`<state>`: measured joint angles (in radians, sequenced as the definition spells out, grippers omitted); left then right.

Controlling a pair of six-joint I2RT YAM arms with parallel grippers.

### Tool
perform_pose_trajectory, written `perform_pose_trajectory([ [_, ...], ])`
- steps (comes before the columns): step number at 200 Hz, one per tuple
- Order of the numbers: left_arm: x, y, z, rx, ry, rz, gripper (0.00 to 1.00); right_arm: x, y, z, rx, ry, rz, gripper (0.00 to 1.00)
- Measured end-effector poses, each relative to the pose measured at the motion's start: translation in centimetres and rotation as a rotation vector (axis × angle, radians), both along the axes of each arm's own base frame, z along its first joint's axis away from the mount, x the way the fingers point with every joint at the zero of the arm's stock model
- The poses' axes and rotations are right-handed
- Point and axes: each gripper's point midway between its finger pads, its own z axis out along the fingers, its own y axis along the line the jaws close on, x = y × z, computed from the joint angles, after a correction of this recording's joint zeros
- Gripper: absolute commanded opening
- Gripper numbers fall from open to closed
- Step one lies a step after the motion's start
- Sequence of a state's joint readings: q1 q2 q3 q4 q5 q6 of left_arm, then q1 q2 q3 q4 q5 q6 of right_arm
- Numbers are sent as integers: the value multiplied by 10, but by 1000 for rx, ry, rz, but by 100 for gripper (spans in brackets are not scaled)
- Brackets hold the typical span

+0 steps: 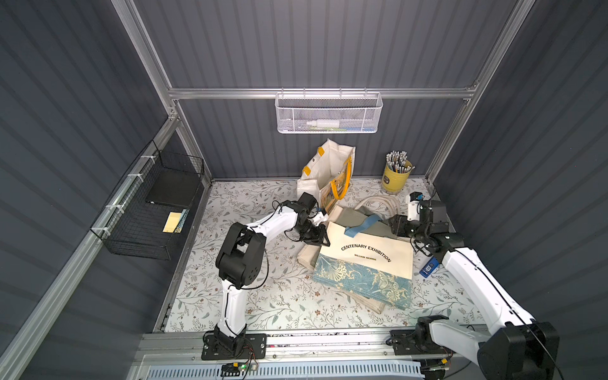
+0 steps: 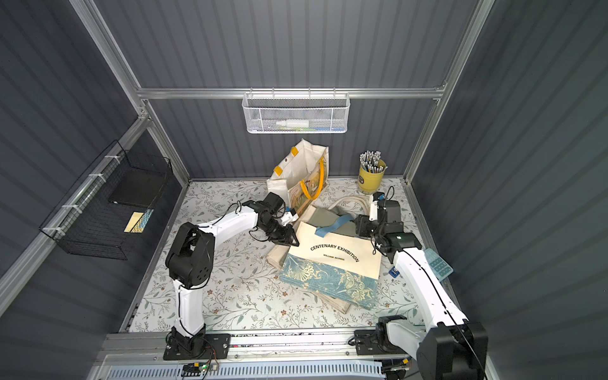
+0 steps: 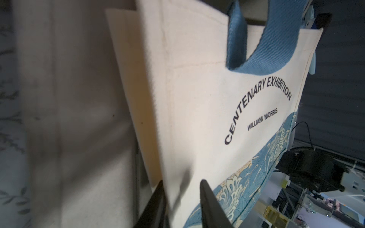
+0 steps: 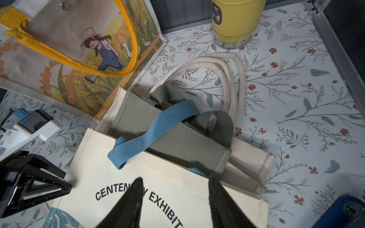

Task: Put away the canvas bag
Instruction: Adjust the canvas bag at the center of the board.

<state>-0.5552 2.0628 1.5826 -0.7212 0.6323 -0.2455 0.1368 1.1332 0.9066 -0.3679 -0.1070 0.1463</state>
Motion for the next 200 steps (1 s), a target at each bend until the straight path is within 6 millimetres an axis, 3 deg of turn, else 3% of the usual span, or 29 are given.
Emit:
perform_pose_trajectory([
  [13, 0, -4, -2, 2, 1, -14, 0, 0, 0, 0, -1, 0, 0, 55],
  [52, 3, -4, 10, 20, -28, -49, 0, -3, -1, -8, -9, 16, 4, 55],
  [106, 37, -16, 52, 54, -189, -162, 0, -5, -3, -14, -15, 27, 4, 55],
  [161, 34, 3, 23, 186, -175, -261, 0, -5, -2, -13, -10, 27, 9, 55],
  [174, 35, 9, 21, 215, -188, -276, 24, -4, 0, -14, -2, 28, 17, 55],
  [176, 35, 9, 21, 217, -189, -277, 33, -4, 1, -14, 0, 27, 19, 55],
  [178, 35, 10, 21, 221, -191, -278, 36, -4, 1, -14, 0, 27, 20, 55],
  [179, 35, 10, 21, 224, -194, -282, 43, -4, 1, -14, 2, 27, 22, 55],
  [183, 35, 11, 20, 230, -198, -287, 54, -3, 2, -14, 5, 29, 25, 55],
  [193, 35, 14, 20, 243, -215, -310, 69, -2, 6, -16, 17, 35, 40, 55],
  [194, 35, 14, 21, 243, -217, -311, 75, -2, 6, -16, 18, 35, 41, 55],
  [200, 36, 15, 23, 243, -236, -317, 85, -1, 8, -17, 26, 39, 51, 55],
])
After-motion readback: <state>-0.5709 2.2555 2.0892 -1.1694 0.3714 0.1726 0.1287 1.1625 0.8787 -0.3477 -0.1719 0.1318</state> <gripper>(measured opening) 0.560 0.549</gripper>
